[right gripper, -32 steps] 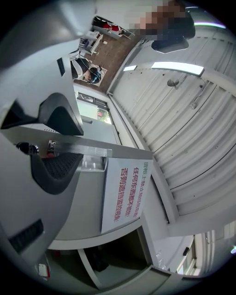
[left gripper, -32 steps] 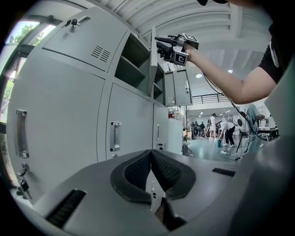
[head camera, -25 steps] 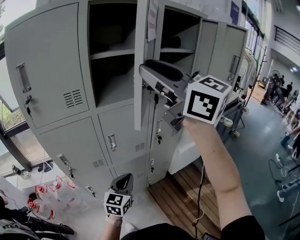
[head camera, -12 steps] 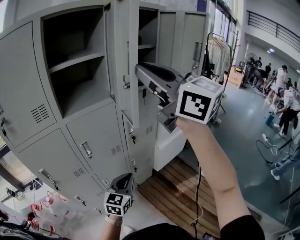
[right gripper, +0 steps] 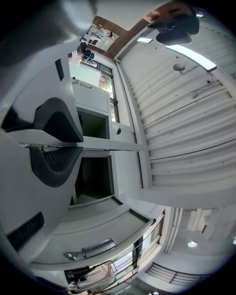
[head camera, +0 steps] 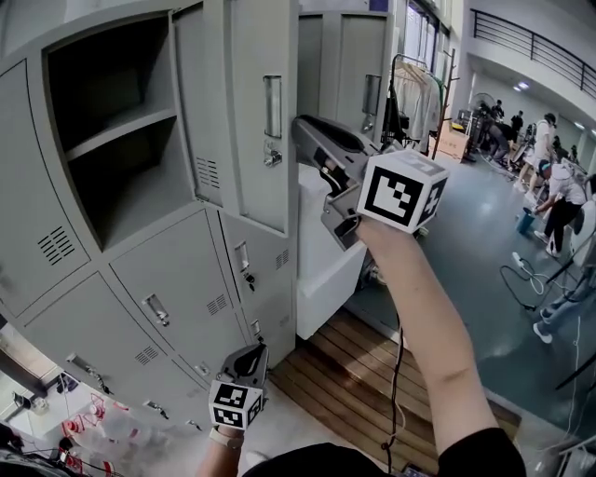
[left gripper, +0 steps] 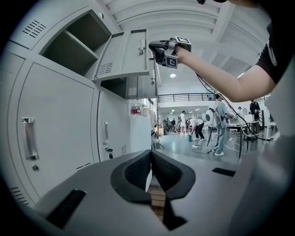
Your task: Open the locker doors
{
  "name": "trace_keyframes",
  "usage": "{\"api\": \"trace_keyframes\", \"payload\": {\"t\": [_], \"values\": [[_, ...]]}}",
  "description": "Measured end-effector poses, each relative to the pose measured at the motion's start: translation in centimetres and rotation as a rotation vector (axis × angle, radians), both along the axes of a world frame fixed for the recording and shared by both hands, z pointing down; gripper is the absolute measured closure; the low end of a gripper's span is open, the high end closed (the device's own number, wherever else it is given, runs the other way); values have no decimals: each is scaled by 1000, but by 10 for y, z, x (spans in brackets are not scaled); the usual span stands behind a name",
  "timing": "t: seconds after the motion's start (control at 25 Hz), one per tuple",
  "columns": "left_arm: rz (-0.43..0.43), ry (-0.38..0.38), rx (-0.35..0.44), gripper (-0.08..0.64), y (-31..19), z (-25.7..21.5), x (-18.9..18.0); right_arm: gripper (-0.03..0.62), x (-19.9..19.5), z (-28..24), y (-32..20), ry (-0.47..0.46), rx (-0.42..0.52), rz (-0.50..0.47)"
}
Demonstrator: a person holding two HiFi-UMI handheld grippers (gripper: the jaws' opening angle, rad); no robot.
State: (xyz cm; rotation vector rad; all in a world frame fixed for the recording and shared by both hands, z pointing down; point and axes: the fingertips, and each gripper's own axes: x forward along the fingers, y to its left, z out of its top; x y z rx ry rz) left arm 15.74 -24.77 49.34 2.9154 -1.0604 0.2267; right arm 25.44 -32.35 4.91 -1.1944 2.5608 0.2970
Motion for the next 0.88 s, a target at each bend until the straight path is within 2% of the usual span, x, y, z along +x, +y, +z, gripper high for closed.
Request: {"api": "trace_keyframes", "payload": {"t": [0.52, 0.76, 0.88], "values": [[-17, -20, 2, 540, -11, -2, -6, 535, 24, 7, -11, -45, 4, 43], [-78, -22, -19, 541, 3, 6, -12, 535, 12, 12, 11, -34, 19, -17], [-123, 22, -20, 540, 17, 6, -18, 535, 0, 17, 23, -25, 33, -62]]}}
